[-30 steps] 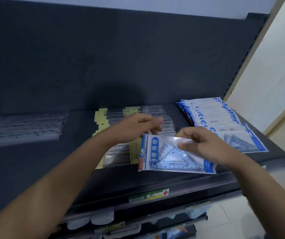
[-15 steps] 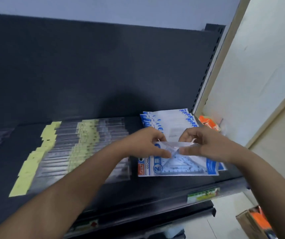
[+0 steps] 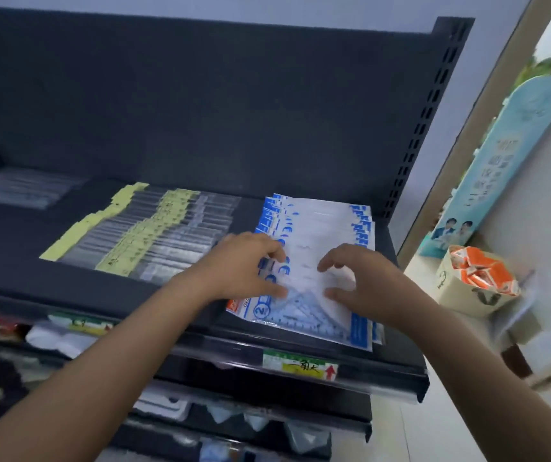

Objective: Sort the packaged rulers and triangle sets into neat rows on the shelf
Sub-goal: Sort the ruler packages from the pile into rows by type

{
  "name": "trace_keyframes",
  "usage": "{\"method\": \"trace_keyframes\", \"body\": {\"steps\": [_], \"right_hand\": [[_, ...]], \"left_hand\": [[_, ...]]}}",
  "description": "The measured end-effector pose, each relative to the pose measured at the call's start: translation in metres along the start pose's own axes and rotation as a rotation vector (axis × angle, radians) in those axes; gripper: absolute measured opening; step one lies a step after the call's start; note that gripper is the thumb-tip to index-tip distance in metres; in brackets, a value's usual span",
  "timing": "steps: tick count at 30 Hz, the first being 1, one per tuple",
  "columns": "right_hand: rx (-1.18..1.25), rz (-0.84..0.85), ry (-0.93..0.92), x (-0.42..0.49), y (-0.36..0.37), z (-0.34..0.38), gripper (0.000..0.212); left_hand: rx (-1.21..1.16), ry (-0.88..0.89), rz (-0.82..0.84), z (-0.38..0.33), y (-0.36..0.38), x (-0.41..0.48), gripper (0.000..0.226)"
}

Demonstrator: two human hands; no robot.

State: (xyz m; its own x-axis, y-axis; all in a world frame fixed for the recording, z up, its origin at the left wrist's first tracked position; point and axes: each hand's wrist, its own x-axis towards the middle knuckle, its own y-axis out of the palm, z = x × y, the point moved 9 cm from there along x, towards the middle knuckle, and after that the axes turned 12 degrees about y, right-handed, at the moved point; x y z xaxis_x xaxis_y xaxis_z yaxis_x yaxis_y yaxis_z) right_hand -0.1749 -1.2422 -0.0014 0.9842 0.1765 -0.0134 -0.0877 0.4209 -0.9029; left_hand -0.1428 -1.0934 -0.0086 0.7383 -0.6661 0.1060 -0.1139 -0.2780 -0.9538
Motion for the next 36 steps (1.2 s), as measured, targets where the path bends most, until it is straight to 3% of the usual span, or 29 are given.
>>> {"method": "trace_keyframes", "body": {"steps": [3, 9, 13, 19, 23, 29, 36], "right_hand": [[-0.025, -0.051, -0.094, 0.007, -0.003, 0.034, 0.028], [-0.089, -0.136, -0.251, 0.02, 0.01, 0.136, 0.044], [0.013, -0.208, -0.335, 0.027, 0.034, 0.225, 0.045], [-0.044, -0.144, -0.402, 0.061, 0.107, 0.394, 0.066], [-0.067, -0.107, -0.412, 0.076, 0.154, 0.48, 0.066], [-0.065, -0.055, -0.429, 0.101, 0.197, 0.576, 0.067], [-0.081, 0.007, -0.431, 0.174, 0.253, 0.647, 0.064]], "left_hand": [[0.229, -0.04, -0.046, 0.005, -0.021, -0.02, 0.064], [0.446, -0.262, -0.118, 0.054, -0.077, -0.103, 0.085], [0.497, -0.427, -0.102, 0.111, -0.107, -0.186, 0.094], [0.53, -0.636, -0.186, 0.202, -0.163, -0.316, 0.098], [0.562, -0.789, -0.164, 0.27, -0.191, -0.401, 0.099], [0.58, -0.9, -0.144, 0.348, -0.223, -0.487, 0.099], [0.544, -0.935, -0.124, 0.444, -0.237, -0.521, 0.101]]}}
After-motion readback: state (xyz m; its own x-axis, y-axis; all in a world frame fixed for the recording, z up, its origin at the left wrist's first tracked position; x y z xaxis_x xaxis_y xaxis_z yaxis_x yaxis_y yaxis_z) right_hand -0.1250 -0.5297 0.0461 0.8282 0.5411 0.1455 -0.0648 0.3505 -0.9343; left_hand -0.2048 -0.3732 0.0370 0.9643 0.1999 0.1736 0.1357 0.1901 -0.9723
